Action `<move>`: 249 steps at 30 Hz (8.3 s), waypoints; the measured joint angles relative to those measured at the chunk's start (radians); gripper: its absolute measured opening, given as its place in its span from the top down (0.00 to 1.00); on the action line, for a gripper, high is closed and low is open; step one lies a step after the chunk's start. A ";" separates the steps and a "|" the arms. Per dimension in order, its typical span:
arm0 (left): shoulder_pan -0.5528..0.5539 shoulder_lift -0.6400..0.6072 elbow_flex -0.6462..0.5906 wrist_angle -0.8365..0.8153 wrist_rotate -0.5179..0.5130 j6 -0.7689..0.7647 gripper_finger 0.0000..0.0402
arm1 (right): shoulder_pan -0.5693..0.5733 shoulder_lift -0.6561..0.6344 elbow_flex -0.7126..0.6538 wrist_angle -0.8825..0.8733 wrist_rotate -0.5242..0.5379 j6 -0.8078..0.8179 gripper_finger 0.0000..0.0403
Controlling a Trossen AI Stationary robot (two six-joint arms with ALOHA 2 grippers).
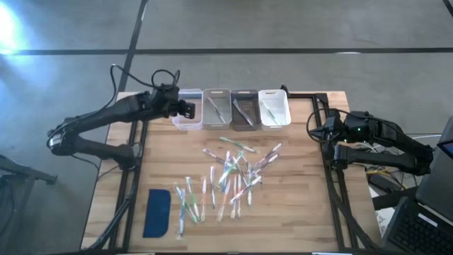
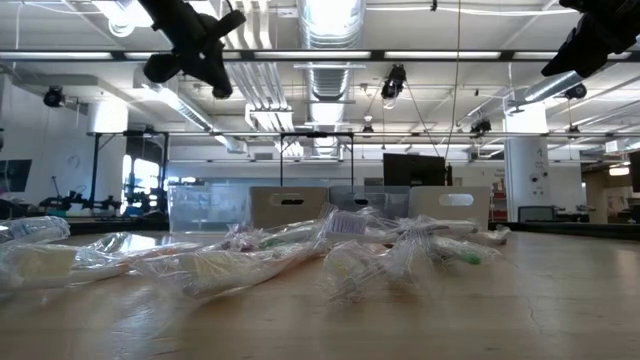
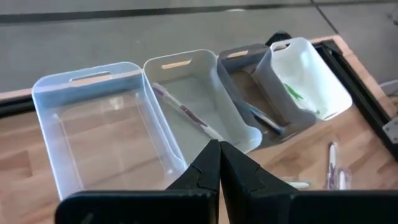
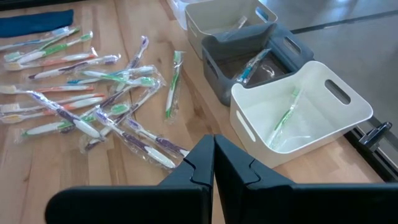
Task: Pick & Place Toothbrushes
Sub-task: Put the orange toothbrush into the white transparent bin
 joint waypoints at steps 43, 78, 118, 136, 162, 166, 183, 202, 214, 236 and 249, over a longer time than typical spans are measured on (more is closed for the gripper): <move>-0.708 0.448 0.425 -0.249 -0.278 -0.805 0.98 | 0.000 0.000 0.000 0.000 0.000 0.000 0.98; -0.728 0.848 0.750 -0.753 0.302 -0.597 0.72 | 0.000 0.000 0.000 0.000 0.000 0.000 0.98; -0.713 0.472 0.152 -0.343 0.284 1.918 0.55 | 0.000 0.000 0.000 0.000 0.000 0.000 0.98; -0.760 0.467 0.016 -0.034 0.337 1.898 0.55 | 0.000 0.000 0.000 0.000 0.000 0.000 0.98; -0.752 0.679 0.017 0.052 0.362 1.896 0.55 | 0.000 0.000 0.000 0.000 0.000 0.000 0.98; -0.752 0.715 0.017 0.053 0.362 1.883 0.55 | 0.000 0.000 0.000 0.000 0.000 0.000 0.98; -0.751 0.733 0.020 0.066 0.378 1.871 0.75 | 0.000 0.000 0.000 0.000 0.000 0.000 0.98; -0.752 0.735 0.019 0.105 0.376 1.874 0.89 | 0.000 0.000 0.000 0.000 0.000 0.000 0.98; -0.752 0.731 0.036 0.079 0.374 1.872 0.89 | 0.000 0.000 0.000 0.000 0.000 0.000 0.98; -0.744 0.510 0.050 0.023 0.347 1.694 0.89 | 0.000 0.000 0.000 0.000 0.000 0.000 0.98; -0.710 0.508 0.074 0.112 0.275 1.284 0.92 | 0.000 0.000 0.000 0.000 0.000 0.000 0.98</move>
